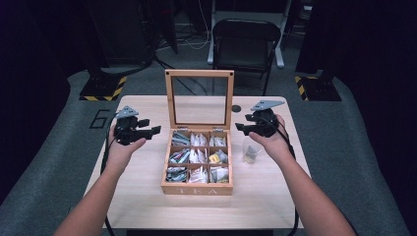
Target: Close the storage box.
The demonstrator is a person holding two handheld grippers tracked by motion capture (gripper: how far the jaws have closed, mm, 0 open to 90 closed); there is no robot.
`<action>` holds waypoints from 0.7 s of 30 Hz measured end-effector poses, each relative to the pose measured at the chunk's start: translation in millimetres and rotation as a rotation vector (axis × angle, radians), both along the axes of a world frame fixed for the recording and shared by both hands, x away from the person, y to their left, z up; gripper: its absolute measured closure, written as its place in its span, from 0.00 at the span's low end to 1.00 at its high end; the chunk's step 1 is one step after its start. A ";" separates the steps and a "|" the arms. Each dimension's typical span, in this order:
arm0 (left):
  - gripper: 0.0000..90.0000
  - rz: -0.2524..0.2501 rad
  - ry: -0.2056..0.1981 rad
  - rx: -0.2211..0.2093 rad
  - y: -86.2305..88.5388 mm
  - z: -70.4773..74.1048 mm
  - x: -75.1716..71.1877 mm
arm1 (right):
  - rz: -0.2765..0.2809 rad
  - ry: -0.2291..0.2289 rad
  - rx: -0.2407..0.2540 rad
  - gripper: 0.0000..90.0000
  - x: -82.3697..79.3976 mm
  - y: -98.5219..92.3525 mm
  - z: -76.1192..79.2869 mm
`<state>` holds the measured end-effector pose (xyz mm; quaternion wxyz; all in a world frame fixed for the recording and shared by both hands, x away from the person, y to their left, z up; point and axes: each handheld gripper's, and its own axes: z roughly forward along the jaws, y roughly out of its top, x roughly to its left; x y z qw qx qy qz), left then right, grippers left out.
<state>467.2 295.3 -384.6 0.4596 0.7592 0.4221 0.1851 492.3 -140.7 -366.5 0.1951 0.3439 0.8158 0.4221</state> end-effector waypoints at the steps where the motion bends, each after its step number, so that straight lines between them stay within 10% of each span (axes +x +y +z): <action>1: 0.42 0.003 0.002 -0.001 -0.2 -0.6 0.5 | -0.005 0.000 -0.003 0.44 1.0 0.8 0.7; 21: 0.40 0.005 0.000 0.006 4.4 9.3 2.6 | 0.001 0.014 0.011 0.37 26.5 18.7 1.9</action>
